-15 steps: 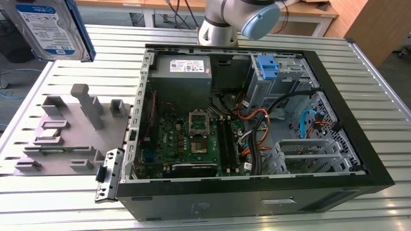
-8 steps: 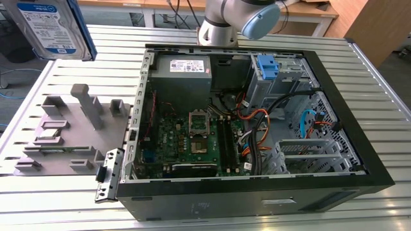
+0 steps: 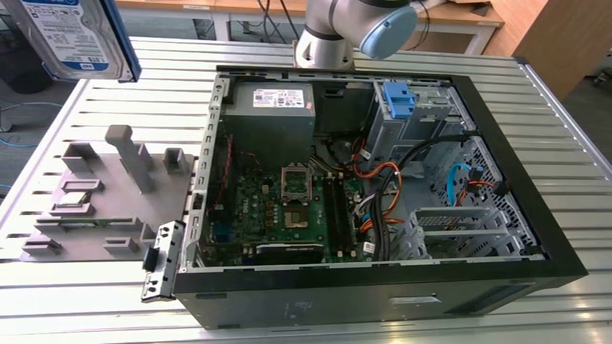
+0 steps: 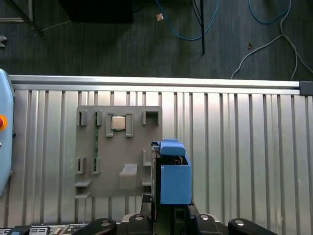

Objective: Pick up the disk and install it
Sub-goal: 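Pick up the disk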

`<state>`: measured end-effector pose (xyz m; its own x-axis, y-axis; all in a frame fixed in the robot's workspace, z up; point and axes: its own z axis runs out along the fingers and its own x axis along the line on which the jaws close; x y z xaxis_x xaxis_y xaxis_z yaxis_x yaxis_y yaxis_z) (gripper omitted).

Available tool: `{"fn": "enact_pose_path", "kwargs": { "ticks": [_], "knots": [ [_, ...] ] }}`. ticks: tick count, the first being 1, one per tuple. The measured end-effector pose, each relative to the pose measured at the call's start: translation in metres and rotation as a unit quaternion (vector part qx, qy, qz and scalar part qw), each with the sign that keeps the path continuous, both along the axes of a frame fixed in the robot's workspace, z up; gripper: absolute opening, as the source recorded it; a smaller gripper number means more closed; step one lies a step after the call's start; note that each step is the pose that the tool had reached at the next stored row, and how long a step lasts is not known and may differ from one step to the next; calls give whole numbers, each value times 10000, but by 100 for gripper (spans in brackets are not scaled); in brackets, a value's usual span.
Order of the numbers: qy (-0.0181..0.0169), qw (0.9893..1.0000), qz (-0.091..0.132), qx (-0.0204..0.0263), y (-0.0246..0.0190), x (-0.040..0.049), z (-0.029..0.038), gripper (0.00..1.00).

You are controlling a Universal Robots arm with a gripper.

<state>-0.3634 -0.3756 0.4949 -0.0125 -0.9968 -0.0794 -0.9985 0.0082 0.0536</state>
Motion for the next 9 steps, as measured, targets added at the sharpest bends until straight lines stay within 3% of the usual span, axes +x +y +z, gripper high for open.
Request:
{"fn": "enact_pose_path", "kwargs": {
  "ticks": [3, 9],
  "knots": [
    [0, 10000, 0, 5, 0, 0, 41, 35],
    [-1, 10000, 1, 5, -1, 22, 42, 35]
  ]
}}
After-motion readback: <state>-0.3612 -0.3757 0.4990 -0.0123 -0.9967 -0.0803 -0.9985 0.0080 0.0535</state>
